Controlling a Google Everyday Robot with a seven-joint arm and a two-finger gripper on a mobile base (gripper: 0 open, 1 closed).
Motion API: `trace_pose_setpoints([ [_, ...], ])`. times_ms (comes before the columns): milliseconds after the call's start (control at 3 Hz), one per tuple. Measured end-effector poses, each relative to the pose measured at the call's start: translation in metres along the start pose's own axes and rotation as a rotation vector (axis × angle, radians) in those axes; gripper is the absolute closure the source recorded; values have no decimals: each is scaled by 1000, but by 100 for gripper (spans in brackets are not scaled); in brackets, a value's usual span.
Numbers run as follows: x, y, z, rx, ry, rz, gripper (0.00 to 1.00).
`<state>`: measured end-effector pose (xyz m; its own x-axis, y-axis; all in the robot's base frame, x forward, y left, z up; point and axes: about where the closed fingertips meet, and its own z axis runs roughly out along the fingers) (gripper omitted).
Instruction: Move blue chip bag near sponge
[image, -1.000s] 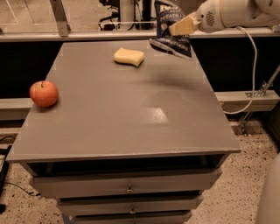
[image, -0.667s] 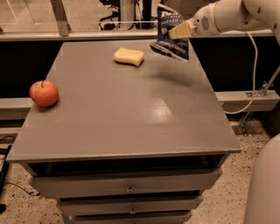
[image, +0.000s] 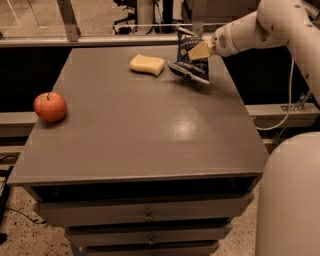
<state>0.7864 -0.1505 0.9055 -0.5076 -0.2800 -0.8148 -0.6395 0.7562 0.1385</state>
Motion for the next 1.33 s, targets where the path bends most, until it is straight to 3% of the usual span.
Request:
trace_pose_setpoints([
  [1000,12,19,30,-61,57,30,8],
  [1333,11,28,33,-85,64,27,0],
])
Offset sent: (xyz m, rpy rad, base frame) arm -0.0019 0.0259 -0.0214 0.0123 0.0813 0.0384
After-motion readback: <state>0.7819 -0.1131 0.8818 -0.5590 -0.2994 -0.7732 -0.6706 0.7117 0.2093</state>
